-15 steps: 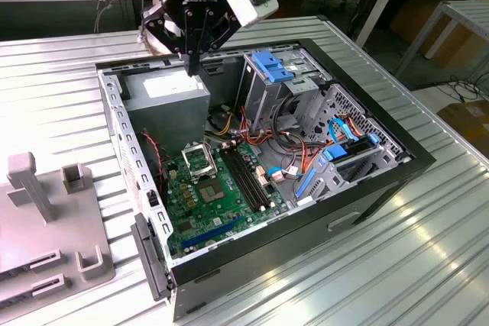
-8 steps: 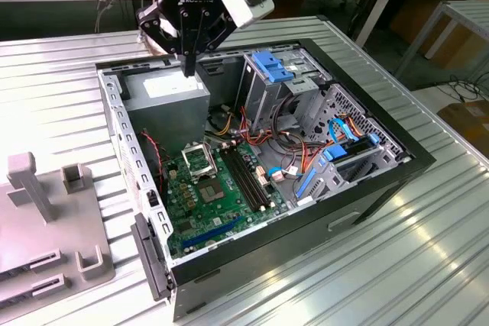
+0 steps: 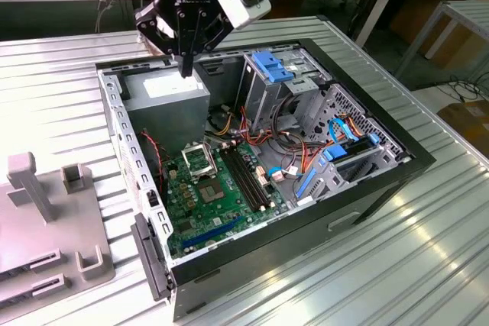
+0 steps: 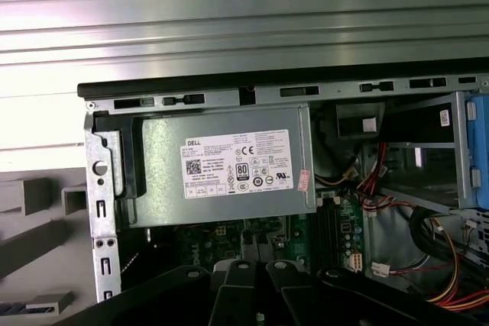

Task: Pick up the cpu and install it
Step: 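Reach for the cpu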

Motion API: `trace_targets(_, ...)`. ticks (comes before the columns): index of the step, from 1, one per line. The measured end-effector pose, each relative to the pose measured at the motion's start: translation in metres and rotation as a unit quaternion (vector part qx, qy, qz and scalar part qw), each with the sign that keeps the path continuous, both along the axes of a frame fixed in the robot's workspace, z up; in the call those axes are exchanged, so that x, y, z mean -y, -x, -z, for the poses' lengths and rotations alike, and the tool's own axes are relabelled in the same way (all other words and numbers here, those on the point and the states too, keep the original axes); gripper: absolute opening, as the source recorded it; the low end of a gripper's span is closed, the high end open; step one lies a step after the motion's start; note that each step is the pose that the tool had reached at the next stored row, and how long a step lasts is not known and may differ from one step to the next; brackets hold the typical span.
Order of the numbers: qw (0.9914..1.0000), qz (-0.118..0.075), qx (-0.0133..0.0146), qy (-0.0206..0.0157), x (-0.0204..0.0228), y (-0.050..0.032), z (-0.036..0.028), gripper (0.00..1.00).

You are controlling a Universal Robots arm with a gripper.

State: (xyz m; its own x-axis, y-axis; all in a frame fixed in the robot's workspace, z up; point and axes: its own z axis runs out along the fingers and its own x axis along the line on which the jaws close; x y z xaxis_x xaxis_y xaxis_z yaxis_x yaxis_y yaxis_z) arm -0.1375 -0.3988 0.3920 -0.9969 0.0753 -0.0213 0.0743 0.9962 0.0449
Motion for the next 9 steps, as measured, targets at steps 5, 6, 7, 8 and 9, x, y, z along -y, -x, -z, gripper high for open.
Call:
trace_targets(5,1.00000,0.000,-0.0008,0.0000,0.0000,0.0023,0.0004,0.11)
trace_targets(6,1.00000,0.000,-0.0011,0.0000,0.0000,0.0029,0.0005,0.11)
trace_targets(7,1.00000,0.000,-0.0013,0.0000,0.0000,0.0032,0.0006,0.11)
trace_targets(8,1.00000,0.000,-0.0014,0.0000,0.0000,0.0035,0.0007,0.11)
trace_targets(9,1.00000,0.000,-0.0015,0.0000,0.0000,0.0040,0.0008,0.11)
